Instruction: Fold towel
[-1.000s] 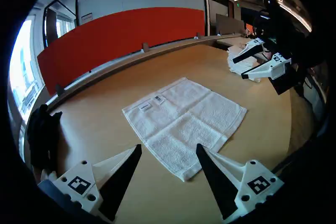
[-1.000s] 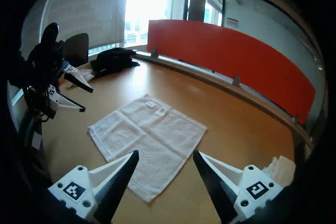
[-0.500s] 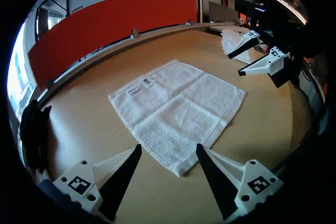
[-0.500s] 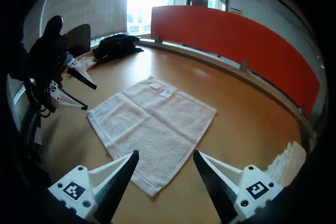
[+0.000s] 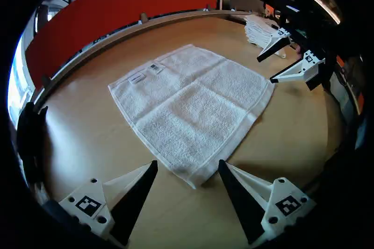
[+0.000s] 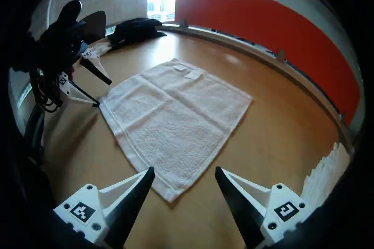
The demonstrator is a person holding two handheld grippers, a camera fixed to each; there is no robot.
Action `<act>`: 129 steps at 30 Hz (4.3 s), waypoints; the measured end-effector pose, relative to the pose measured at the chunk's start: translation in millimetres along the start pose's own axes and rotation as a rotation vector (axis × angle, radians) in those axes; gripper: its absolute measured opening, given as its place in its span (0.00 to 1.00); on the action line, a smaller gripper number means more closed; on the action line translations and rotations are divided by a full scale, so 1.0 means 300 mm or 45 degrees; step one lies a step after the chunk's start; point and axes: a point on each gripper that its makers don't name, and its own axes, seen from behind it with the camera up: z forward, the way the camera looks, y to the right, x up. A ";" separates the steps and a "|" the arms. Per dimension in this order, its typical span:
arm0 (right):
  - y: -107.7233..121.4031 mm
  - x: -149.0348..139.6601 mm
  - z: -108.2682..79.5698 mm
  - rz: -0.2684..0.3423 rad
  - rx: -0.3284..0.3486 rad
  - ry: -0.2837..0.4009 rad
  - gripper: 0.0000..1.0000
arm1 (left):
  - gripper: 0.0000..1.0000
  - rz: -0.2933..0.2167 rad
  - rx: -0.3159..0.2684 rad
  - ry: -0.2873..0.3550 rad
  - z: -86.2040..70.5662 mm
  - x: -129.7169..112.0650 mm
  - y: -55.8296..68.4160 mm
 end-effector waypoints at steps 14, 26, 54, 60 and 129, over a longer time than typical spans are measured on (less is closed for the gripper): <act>-0.010 -0.065 0.008 -0.009 0.043 -0.054 1.00 | 0.96 -0.003 0.000 -0.038 0.010 -0.017 0.007; -0.005 -0.073 0.012 -0.026 0.048 -0.066 1.00 | 0.96 0.008 0.005 -0.035 0.011 -0.019 0.012; -0.026 -0.086 0.025 -0.053 0.111 -0.091 0.88 | 0.96 -0.028 -0.015 -0.019 0.004 -0.026 0.011; -0.029 -0.082 0.028 -0.071 0.128 -0.093 0.86 | 0.96 -0.023 -0.018 -0.020 0.004 -0.027 0.011; -0.070 0.027 -0.071 0.047 0.120 -0.025 0.15 | 0.19 -0.134 0.029 -0.046 -0.079 0.050 0.076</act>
